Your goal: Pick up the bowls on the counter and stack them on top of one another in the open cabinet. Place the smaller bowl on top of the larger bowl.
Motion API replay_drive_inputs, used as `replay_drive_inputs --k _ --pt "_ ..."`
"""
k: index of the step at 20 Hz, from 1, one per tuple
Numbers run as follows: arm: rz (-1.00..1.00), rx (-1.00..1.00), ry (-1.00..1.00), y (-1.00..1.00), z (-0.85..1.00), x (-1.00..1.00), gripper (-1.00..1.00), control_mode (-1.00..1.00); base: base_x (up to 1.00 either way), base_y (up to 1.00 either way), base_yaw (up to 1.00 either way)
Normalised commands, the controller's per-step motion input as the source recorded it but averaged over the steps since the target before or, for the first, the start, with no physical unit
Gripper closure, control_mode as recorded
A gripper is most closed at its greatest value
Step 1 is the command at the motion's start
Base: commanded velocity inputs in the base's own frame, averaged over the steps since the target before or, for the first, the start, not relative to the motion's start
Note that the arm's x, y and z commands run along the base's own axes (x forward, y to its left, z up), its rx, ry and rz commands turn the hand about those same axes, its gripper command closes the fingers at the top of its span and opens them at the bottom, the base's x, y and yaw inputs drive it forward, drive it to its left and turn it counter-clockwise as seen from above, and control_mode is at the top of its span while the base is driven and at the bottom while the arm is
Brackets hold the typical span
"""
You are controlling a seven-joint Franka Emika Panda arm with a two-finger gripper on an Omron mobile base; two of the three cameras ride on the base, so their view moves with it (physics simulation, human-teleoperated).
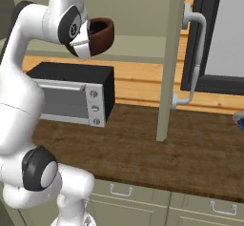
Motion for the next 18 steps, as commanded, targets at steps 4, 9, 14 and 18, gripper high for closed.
replay_drive_inputs --k 4,9,14,18 --pt "0.0 0.06 0.0 0.05 -0.68 1.0 1.0 -1.0 0.0 0.0 0.0" --pt "-0.01 0.02 -0.02 0.11 -0.33 1.0 1.0 -1.0 0.0 0.0 0.0" --pt "-0.05 0.0 0.0 0.11 -0.04 0.78 -1.0 -1.0 0.0 0.0 0.0" --pt "-0.08 0.02 -0.04 0.01 0.0 -0.03 -1.0 -1.0 0.0 0.0 0.0"
